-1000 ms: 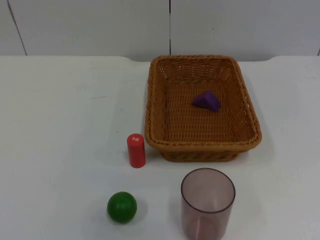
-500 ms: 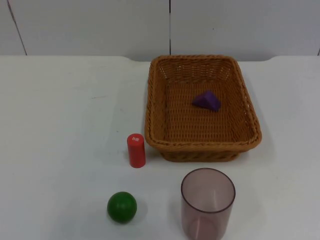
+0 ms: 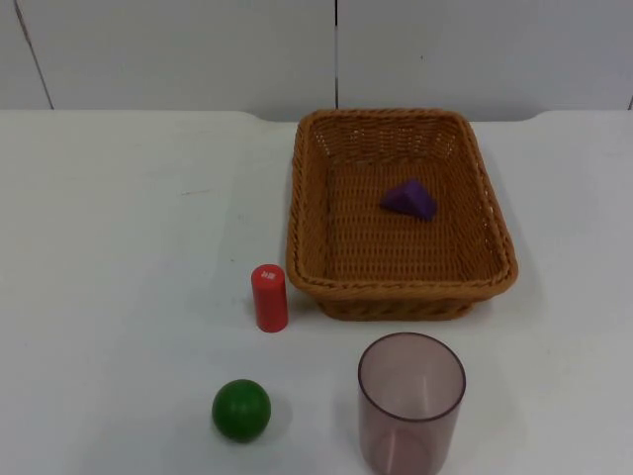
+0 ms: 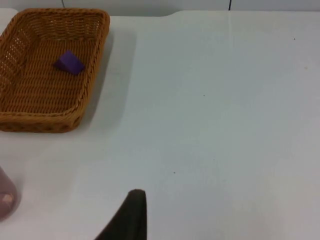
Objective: Pick up the basket with the left hand and place the triangular block into the basket with the right hand.
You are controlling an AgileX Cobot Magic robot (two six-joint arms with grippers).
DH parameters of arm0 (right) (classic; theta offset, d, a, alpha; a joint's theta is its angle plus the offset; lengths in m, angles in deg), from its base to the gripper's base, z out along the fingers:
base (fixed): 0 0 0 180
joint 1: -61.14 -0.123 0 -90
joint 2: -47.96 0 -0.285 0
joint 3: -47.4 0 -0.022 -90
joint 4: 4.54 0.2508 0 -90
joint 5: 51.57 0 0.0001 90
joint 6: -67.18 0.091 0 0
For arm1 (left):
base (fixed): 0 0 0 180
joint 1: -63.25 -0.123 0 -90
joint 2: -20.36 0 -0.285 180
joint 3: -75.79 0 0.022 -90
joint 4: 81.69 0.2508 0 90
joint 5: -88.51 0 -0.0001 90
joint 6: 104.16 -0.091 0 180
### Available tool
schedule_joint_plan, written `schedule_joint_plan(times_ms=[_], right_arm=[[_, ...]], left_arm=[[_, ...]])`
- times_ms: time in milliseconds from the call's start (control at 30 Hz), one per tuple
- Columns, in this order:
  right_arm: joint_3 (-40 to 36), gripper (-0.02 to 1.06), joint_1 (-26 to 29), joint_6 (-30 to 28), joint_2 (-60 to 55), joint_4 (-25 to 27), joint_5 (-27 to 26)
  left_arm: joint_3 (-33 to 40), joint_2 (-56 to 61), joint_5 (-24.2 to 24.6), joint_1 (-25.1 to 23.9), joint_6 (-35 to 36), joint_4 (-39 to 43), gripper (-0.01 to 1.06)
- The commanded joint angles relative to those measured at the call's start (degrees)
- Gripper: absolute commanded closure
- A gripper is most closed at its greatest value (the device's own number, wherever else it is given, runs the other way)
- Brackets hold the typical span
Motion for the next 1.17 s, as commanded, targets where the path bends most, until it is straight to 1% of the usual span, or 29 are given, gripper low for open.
schedule_joint_plan(times_ms=[0, 1067, 1133], right_arm=[[-0.1, 0.0, 0.1, 0.3, 0.1, -0.2, -0.7], [-0.1, 0.0, 0.1, 0.3, 0.1, -0.3, -0.7], [-0.1, 0.0, 0.1, 0.3, 0.1, -0.3, -0.7]], left_arm=[[0.2, 0.1, -0.9, 0.0, 0.5, 0.1, 0.0], [0.2, 0.1, -0.9, 0.0, 0.6, 0.2, 0.0], [0.2, 0.1, -0.9, 0.0, 1.6, 1.0, 0.0]])
